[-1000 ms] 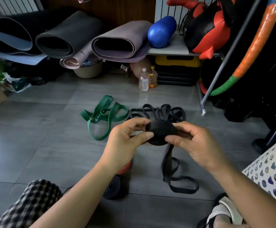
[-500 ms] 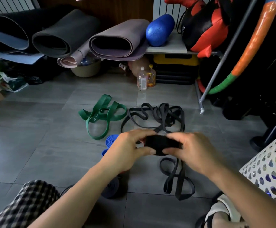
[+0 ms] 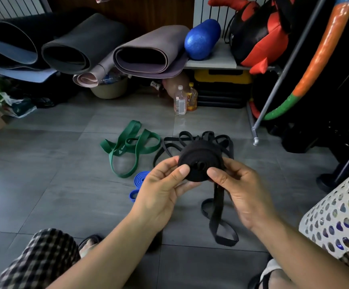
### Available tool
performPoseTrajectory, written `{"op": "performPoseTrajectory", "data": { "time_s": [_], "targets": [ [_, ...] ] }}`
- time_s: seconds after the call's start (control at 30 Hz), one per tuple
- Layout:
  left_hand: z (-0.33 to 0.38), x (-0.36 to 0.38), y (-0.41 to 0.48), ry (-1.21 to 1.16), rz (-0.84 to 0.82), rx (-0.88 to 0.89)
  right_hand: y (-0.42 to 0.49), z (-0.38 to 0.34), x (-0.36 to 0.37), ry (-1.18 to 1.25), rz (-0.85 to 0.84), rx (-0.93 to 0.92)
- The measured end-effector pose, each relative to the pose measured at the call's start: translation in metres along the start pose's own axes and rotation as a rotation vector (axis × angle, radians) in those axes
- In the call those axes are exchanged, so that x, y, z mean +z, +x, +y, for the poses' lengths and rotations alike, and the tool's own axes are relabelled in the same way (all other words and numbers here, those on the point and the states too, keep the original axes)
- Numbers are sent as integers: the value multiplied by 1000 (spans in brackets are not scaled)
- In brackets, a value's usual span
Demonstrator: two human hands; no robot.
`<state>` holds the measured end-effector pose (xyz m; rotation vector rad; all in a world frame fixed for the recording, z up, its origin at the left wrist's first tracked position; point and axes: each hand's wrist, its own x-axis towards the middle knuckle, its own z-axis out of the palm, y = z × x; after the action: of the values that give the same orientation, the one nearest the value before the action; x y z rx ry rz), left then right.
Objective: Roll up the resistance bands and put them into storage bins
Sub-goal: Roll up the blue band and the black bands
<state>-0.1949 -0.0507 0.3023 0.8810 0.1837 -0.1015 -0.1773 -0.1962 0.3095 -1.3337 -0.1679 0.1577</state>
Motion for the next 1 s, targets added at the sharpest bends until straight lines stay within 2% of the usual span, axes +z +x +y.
{"op": "performPoseTrajectory", "data": {
  "time_s": [0.07,0.13,0.17,0.23,0.3,0.33,0.37,0.43,0.5,0.57,0.63,0.77,0.9,0.93,1.0],
  "targets": [
    [-6,-2,-1,-40,15,-43,1,0,-1,-30,-15,4],
    [0,-5,2,100,7,-63,5,-5,-8,-133,-47,26],
    [7,-8,4,326,-2,-15,6,-7,-12,-278,-59,13],
    [20,-15,10,931,-57,195,9,-8,-21,-746,-90,-63],
    [23,-15,10,1229,-203,282,6,-3,-22,-1092,-166,-136],
    [21,-13,8,1280,-228,269,4,-1,-20,-1134,-194,-158],
    [19,-12,7,1288,-200,263,3,1,-18,-1111,-209,-169],
    [19,-10,5,1139,-123,231,3,0,-16,-854,-192,-109],
    [19,-8,3,834,-86,161,5,-5,-17,-560,-174,-33],
    [19,-6,2,534,-51,115,8,-8,-17,-393,-172,-16],
    [17,-5,1,348,-34,103,9,-9,-16,-231,-158,3],
    [16,-2,0,153,-47,62,10,-7,-15,-93,-131,30],
    [11,-9,1,132,-93,-55,11,-3,-18,-50,-122,88],
    [12,-10,2,213,-99,-77,11,-4,-21,-114,-132,98],
    [16,-18,4,634,-113,-14,11,-5,-27,-436,-173,77]
  ]
}}
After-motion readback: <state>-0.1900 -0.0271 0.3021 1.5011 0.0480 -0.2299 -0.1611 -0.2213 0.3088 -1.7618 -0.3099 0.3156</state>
